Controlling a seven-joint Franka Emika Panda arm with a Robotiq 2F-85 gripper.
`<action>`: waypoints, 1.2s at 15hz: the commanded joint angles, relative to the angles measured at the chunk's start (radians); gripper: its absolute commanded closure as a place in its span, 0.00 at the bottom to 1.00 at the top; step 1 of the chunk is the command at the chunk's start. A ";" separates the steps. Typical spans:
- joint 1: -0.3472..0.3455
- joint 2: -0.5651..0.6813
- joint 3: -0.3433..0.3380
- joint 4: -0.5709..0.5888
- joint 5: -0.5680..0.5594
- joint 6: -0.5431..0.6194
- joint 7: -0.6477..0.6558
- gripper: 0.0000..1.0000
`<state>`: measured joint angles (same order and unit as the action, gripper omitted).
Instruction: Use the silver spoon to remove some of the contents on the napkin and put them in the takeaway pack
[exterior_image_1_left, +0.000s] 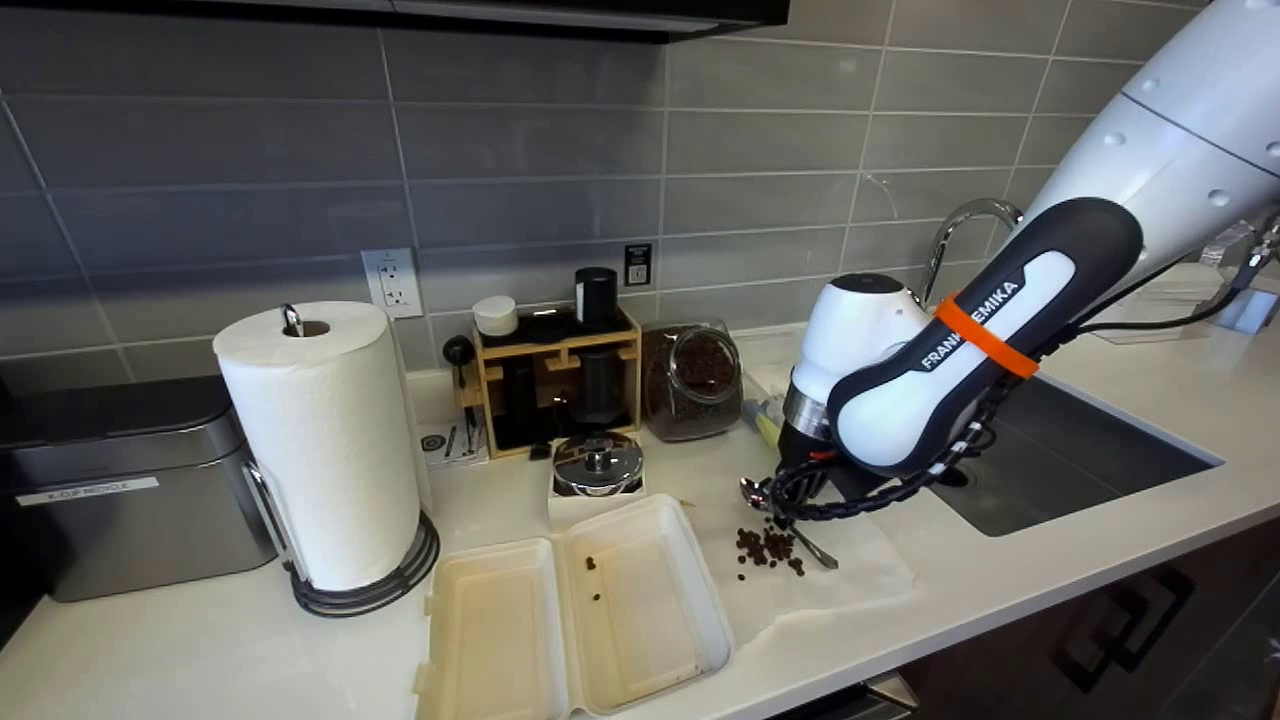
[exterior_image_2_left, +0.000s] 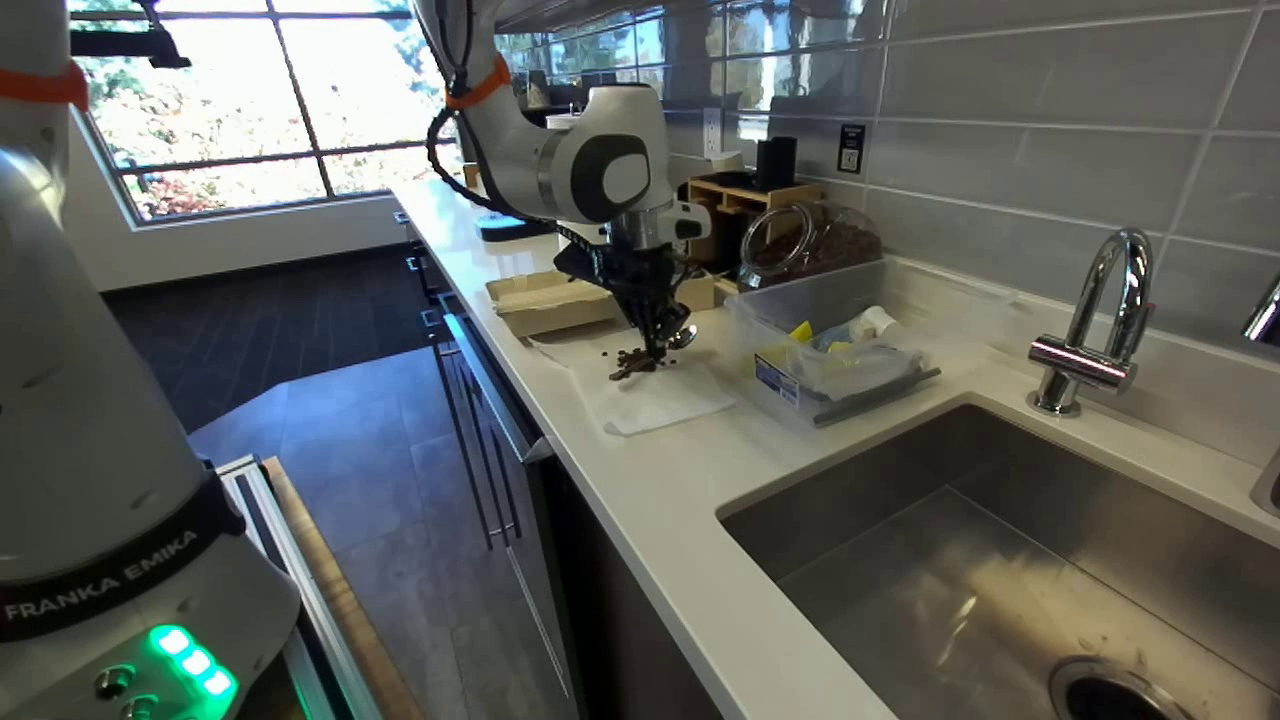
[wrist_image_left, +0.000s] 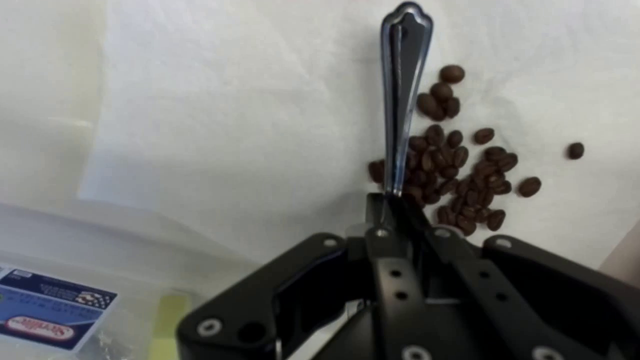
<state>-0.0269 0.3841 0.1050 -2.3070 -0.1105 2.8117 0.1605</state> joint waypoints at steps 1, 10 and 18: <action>-0.028 -0.045 0.015 -0.080 0.113 0.053 -0.113 0.98; -0.004 -0.100 -0.051 -0.154 0.147 0.019 -0.101 0.98; 0.004 -0.082 -0.083 -0.147 0.144 0.012 -0.103 0.98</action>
<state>-0.0420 0.3088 0.0340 -2.4476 0.0248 2.8431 0.0539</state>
